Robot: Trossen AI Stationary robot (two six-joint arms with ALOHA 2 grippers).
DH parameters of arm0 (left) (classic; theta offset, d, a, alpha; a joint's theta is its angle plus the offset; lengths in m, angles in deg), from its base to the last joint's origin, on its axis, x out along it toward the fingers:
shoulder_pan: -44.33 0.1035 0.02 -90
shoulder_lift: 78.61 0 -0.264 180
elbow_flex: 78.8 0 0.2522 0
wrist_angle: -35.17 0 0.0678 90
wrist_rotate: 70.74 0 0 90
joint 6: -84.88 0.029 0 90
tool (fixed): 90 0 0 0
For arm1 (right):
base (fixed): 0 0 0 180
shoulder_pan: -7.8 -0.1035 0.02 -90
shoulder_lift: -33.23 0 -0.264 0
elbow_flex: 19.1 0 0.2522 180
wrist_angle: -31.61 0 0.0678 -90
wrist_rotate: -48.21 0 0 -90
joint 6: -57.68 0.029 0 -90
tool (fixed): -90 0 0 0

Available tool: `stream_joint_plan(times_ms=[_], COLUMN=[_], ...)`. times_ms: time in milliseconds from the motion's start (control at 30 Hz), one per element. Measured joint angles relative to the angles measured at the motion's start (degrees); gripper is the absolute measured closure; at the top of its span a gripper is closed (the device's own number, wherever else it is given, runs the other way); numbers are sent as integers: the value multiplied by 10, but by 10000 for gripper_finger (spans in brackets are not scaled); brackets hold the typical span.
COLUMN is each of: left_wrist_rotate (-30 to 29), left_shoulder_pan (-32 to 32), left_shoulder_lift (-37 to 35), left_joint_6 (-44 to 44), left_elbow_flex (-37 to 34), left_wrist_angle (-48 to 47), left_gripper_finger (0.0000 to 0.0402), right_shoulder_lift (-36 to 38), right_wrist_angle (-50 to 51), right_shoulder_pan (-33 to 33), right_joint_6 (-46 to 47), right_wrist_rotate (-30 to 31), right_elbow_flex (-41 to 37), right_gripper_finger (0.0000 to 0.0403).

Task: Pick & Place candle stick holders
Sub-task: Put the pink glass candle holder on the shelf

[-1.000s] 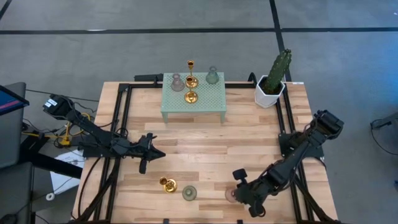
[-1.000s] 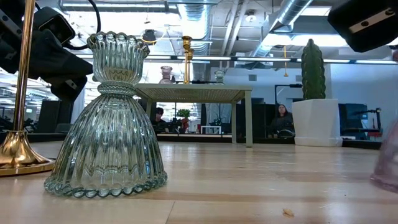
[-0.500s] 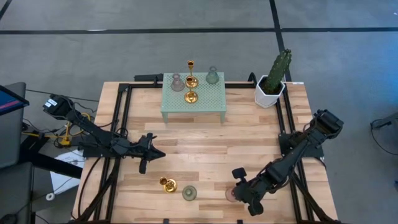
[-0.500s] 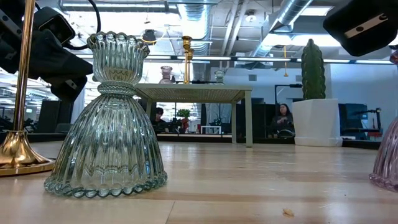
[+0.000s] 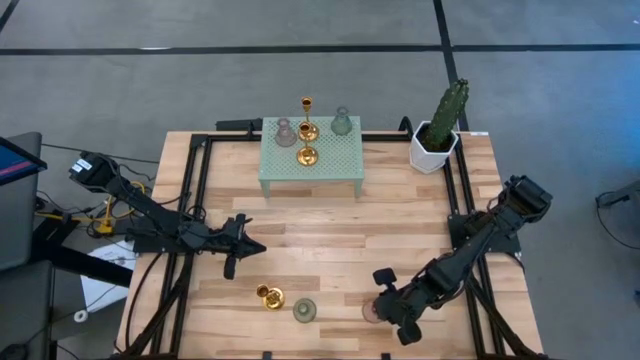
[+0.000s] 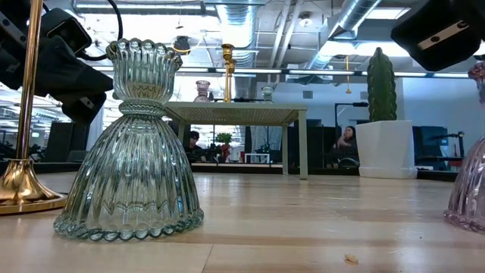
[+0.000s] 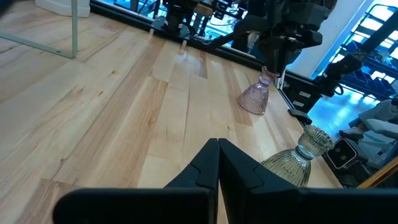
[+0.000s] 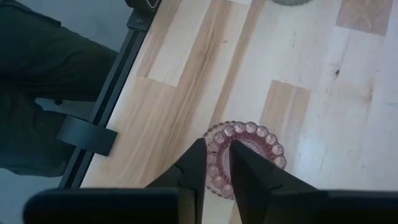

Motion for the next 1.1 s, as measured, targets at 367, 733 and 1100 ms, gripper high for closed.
stream_joint_plan(times_ms=[367,733,1100], left_wrist_rotate=[0,0,0], left_shoulder_pan=[0,0,0], left_shoulder_lift=[0,0,0], left_joint_6=[0,0,0], left_elbow_flex=[0,0,0], left_wrist_angle=[0,0,0], left_gripper_finger=[396,396,396], right_shoulder_lift=[0,-3,-6], right_wrist_angle=[0,-53,-159], right_shoulder_pan=[19,115,231], right_joint_6=[-32,-153,-274], right_wrist_rotate=[78,72,3], right_elbow_flex=[0,-3,-5], right_gripper_finger=[397,401,398])
